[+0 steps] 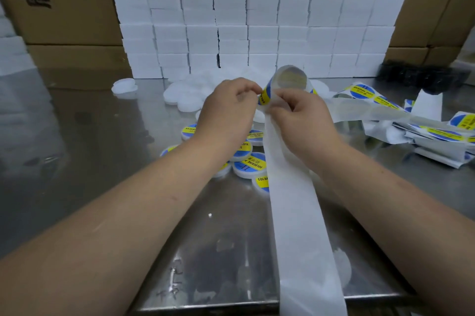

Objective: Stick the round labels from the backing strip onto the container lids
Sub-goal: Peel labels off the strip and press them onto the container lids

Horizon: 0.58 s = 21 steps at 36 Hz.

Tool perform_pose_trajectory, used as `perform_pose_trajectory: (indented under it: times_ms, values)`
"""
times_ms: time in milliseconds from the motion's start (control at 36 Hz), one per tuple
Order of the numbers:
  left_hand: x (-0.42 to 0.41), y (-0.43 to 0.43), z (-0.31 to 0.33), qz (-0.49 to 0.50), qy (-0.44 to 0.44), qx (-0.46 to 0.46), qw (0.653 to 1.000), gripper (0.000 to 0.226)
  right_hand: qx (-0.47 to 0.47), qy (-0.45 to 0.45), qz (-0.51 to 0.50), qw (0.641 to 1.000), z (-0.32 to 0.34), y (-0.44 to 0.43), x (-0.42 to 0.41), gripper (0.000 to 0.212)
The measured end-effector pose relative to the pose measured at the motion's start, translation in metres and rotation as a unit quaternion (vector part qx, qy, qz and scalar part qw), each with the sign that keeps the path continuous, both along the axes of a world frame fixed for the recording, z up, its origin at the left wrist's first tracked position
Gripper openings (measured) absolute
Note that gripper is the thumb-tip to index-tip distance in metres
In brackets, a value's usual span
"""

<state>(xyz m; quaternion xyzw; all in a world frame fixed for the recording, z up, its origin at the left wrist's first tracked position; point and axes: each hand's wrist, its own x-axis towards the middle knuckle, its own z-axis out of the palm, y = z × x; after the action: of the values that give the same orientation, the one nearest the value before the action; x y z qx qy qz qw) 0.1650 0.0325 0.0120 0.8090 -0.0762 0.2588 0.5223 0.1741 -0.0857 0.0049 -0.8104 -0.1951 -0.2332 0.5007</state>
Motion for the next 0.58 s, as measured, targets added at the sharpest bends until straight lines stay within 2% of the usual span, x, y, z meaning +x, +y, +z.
perform_pose_trajectory:
  times_ms: [83,278,389,500,583]
  values:
    - [-0.001,0.005,-0.003,0.021,-0.028,0.079,0.996,0.006,0.025,0.006,0.012,1.000,0.001,0.000,-0.001,0.024]
    - [-0.003,0.014,-0.005,0.063,-0.072,0.206,0.974,0.034,0.070,0.057,0.030,0.995,0.002,0.000,-0.004,0.023]
    - [-0.004,0.013,-0.006,0.081,-0.088,0.230,0.966,0.033,0.086,0.077,0.043,0.992,0.004,0.000,-0.006,0.021]
    - [-0.004,0.013,-0.006,0.094,-0.101,0.253,0.958,0.030,0.053,0.077,0.043,0.995,0.004,-0.001,-0.007,0.014]
    - [-0.006,0.013,-0.005,0.080,-0.092,0.257,0.959,0.028,0.029,0.074,0.034,0.996,0.002,-0.001,-0.005,0.027]
